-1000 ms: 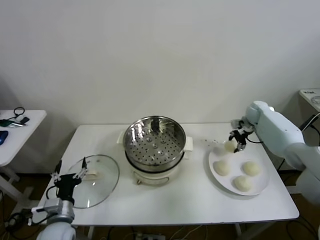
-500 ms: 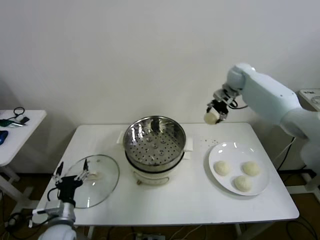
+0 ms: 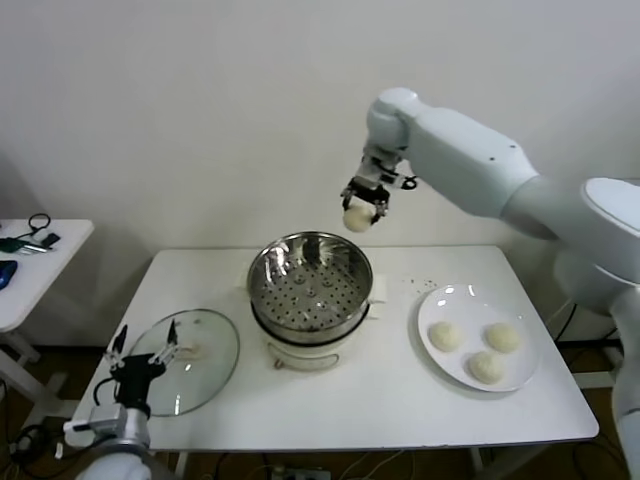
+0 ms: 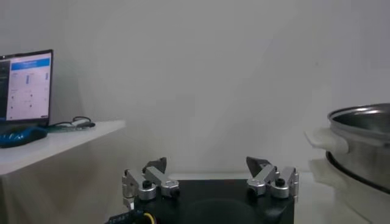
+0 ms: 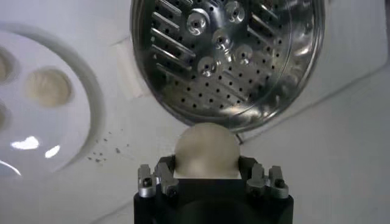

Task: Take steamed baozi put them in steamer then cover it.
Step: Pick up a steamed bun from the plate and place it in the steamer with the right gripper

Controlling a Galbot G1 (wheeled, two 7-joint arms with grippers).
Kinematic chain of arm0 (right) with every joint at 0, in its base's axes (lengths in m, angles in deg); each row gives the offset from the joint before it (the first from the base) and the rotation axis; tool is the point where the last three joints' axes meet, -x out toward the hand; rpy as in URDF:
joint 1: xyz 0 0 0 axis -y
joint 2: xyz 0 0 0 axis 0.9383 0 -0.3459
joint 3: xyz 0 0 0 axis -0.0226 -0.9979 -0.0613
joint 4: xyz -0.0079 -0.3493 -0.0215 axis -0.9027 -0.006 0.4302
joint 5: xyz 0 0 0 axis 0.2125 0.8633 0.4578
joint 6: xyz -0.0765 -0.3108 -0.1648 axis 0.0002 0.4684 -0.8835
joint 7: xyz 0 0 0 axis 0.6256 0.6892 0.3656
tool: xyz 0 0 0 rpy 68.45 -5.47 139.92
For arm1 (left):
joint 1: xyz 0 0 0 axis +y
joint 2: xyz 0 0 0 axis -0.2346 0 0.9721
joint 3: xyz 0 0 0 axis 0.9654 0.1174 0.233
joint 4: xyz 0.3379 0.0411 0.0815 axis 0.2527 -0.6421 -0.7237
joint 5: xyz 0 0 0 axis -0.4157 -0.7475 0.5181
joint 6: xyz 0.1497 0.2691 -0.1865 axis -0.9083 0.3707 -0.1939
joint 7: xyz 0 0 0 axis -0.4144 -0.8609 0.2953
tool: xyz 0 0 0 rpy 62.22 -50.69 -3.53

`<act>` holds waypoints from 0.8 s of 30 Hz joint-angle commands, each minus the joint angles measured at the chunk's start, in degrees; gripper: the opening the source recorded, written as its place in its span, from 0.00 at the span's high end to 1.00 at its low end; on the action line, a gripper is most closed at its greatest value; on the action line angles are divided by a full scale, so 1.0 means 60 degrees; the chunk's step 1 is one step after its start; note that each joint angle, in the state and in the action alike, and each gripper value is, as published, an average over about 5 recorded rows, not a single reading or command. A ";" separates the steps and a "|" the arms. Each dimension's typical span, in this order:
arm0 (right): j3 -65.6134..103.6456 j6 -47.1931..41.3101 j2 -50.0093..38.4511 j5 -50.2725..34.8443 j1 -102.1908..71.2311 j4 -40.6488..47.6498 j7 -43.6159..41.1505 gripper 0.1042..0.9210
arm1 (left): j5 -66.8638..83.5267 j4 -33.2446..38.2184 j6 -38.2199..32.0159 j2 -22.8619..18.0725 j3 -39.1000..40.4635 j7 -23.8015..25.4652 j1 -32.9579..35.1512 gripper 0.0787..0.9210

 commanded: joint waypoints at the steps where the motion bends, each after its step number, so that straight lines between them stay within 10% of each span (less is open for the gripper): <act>1: 0.0492 0.1344 0.0880 0.3196 -0.0934 -0.0500 0.0909 0.30 | -0.0011 0.0059 0.0000 -0.0014 -0.0050 -0.0008 0.0083 0.12; 24: 0.1154 0.1673 0.1676 0.5028 -0.2435 0.1058 0.1830 0.30 | -0.0055 0.0204 0.0012 -0.0074 -0.0082 -0.0023 0.0252 0.12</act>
